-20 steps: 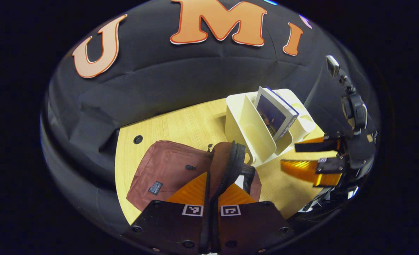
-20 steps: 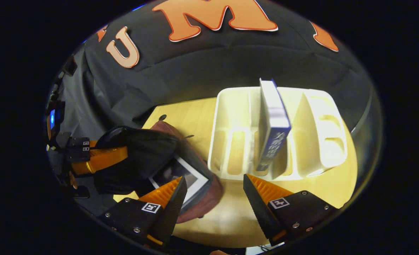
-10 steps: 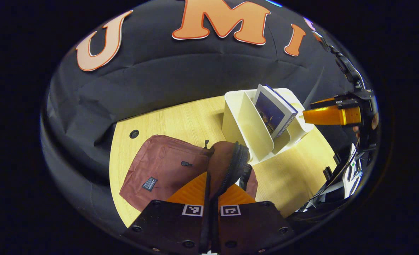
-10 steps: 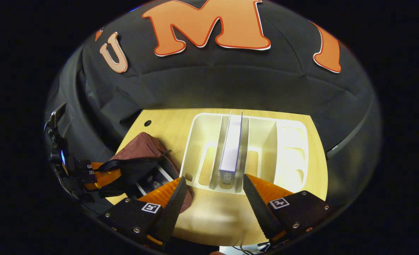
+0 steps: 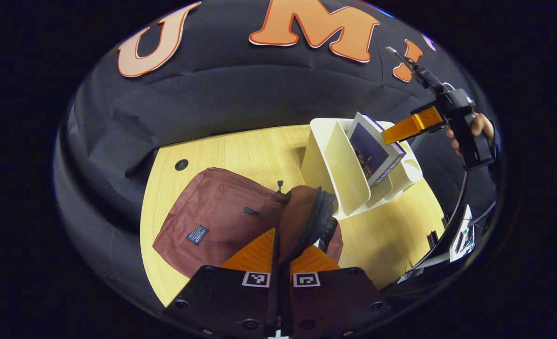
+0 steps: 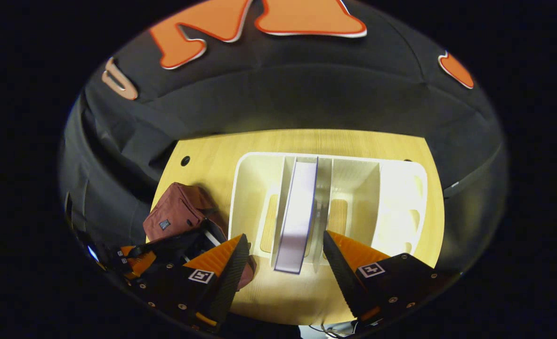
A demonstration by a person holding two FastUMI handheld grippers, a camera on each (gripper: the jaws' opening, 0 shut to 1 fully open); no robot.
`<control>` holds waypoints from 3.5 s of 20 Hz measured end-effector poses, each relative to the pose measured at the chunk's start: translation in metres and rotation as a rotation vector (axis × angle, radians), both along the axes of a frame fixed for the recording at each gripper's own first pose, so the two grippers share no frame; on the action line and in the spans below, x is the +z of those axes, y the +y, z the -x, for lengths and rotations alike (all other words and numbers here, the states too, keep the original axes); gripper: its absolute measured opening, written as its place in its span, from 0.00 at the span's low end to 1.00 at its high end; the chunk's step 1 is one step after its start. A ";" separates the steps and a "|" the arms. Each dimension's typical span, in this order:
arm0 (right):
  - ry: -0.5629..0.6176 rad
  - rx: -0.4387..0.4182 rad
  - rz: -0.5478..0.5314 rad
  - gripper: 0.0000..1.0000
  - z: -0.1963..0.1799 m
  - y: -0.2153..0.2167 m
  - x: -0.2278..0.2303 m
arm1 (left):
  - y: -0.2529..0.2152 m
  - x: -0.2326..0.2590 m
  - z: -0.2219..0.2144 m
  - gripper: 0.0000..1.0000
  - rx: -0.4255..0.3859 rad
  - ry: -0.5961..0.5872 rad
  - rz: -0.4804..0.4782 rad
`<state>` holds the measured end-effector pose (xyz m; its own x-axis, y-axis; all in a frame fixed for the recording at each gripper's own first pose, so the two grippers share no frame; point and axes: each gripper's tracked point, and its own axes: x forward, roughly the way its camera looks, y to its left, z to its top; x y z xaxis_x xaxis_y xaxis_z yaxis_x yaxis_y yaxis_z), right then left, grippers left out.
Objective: Open the schoolbag, grab two books from the bookshelf and put them into the schoolbag.
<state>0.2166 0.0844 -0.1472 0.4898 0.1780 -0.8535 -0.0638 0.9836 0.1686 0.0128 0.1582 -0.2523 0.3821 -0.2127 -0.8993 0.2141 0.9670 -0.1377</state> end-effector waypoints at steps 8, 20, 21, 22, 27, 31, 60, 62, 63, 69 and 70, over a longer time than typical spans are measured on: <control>0.096 0.030 0.037 0.51 -0.038 -0.004 -0.032 | 0.005 -0.010 0.003 0.04 0.056 0.039 0.000; 0.127 -0.072 0.037 0.38 -0.046 -0.023 -0.040 | -0.002 -0.010 0.008 0.04 0.082 0.060 0.012; 0.114 -0.080 0.016 0.28 -0.046 -0.022 -0.033 | 0.000 -0.009 0.009 0.04 0.082 0.060 0.009; 0.107 -0.086 -0.007 0.37 -0.043 -0.022 -0.026 | 0.001 -0.009 0.008 0.04 0.078 0.059 0.003; 0.063 -0.092 -0.047 0.37 -0.010 -0.026 0.015 | -0.002 -0.003 0.006 0.04 0.023 0.047 -0.006; -0.012 -0.131 -0.035 0.37 0.021 -0.036 0.063 | 0.000 -0.004 0.005 0.04 -0.021 0.044 0.025; -0.138 -0.222 -0.420 0.34 0.185 0.085 0.076 | 0.013 0.012 -0.013 0.04 -0.311 0.018 0.021; -0.118 -0.242 -0.486 0.34 0.191 0.103 0.055 | 0.012 0.018 -0.017 0.04 -0.325 0.001 0.026; -0.109 -0.257 -0.527 0.34 0.192 0.112 0.045 | 0.012 0.020 -0.018 0.04 -0.330 -0.004 0.024; -0.127 -0.344 -0.650 0.34 0.179 0.139 -0.002 | -0.001 0.031 -0.015 0.04 -0.362 -0.027 0.050; -0.134 -0.355 -0.677 0.34 0.178 0.141 -0.007 | -0.003 0.032 -0.015 0.04 -0.366 -0.032 0.052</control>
<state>0.0384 0.2255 -0.1547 0.7065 0.4523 -0.5443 0.1739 0.6346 0.7530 0.0274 0.1553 -0.2202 0.2998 -0.3857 -0.8725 0.5497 0.8173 -0.1725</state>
